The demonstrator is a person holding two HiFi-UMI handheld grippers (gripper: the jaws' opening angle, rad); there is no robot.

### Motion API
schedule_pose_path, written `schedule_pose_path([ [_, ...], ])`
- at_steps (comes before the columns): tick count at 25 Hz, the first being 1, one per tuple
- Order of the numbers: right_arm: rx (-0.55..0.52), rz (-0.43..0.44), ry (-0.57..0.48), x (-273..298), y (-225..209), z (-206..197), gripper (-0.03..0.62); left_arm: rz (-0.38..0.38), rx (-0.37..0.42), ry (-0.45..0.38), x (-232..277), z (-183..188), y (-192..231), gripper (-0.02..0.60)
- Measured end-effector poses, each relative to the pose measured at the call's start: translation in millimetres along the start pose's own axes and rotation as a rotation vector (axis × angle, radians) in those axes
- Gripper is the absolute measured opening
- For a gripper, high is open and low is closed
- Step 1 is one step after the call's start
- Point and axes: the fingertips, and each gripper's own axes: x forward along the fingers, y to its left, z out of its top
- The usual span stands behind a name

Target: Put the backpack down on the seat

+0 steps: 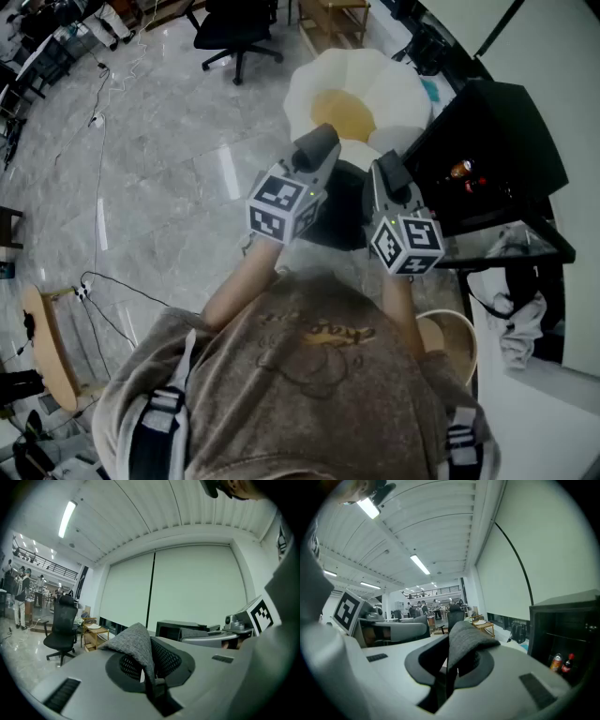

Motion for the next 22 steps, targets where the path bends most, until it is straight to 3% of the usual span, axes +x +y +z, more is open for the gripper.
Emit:
schedule_pose_path([
  [12, 0.05, -0.01, 0.0, -3.6, 16.8, -7.6, 0.031, -0.038, -0.008, 0.001, -8.8, -7.5, 7.4, 0.031],
  [22, 0.052, -0.06, -0.032, 4.5, 26.6, -14.3, 0.031, -0.124, 0.022, 0.006, -11.2, -14.5, 18.7, 0.031],
])
